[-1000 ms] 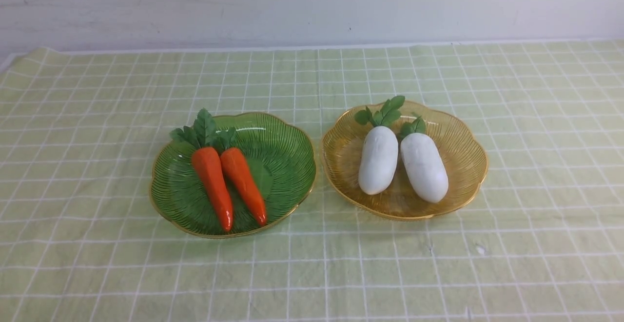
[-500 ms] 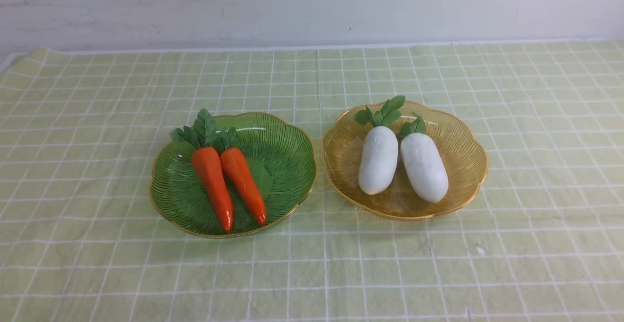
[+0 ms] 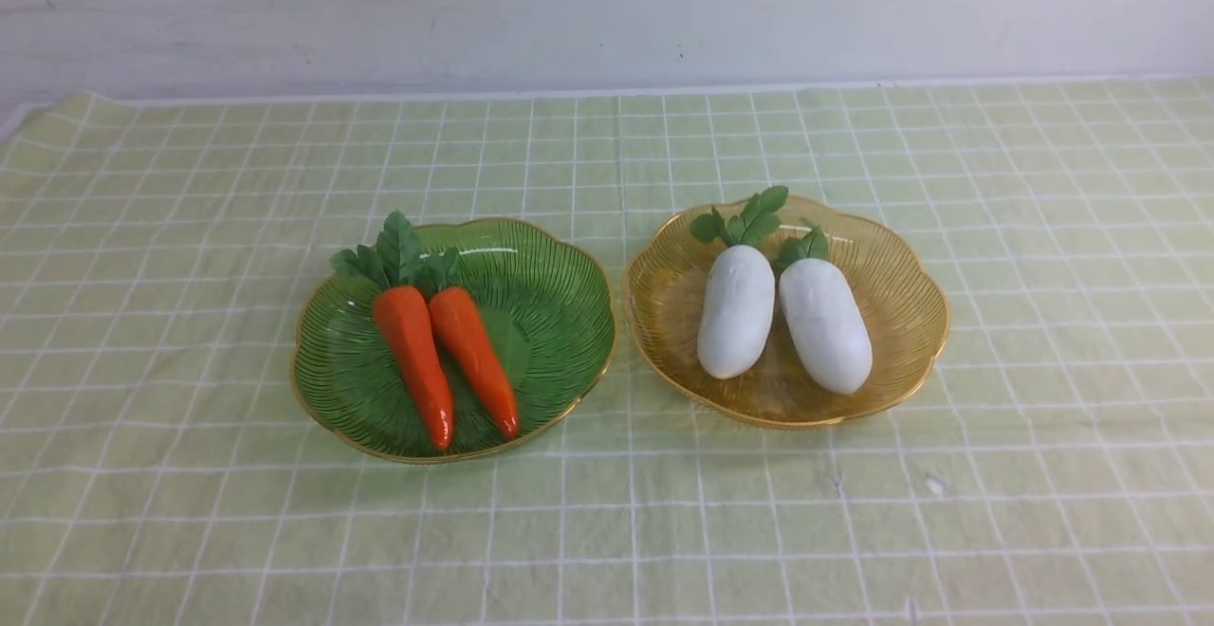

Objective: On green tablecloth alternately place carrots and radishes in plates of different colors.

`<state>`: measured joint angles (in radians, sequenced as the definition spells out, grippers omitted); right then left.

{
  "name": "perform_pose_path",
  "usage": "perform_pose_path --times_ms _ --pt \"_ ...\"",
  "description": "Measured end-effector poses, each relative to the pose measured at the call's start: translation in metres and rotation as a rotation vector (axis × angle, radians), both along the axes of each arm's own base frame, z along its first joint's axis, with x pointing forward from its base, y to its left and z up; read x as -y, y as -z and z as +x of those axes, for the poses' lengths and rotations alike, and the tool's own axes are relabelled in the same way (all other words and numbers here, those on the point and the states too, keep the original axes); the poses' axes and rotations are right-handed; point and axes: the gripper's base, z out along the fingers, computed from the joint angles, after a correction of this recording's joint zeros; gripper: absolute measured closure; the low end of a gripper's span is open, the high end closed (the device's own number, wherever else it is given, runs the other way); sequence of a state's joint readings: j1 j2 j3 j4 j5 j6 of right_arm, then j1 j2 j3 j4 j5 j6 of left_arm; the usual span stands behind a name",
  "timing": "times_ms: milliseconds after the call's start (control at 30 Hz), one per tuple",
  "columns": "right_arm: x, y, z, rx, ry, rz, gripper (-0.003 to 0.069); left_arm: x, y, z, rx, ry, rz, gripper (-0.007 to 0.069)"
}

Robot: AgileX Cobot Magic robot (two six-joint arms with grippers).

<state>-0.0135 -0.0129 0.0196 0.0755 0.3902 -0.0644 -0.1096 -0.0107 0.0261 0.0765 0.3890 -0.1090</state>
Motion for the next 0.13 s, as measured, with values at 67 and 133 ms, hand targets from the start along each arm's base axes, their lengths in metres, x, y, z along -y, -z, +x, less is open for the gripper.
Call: perform_pose_path --times_ms 67,133 --pt "0.0000 0.0000 0.0000 0.000 0.000 0.000 0.0673 0.0000 0.0000 0.0000 0.000 0.000 0.000 0.0632" --pt "0.0000 0.0000 0.0000 0.000 0.000 0.000 0.0673 0.0000 0.0000 0.0000 0.000 0.000 0.000 0.0632"
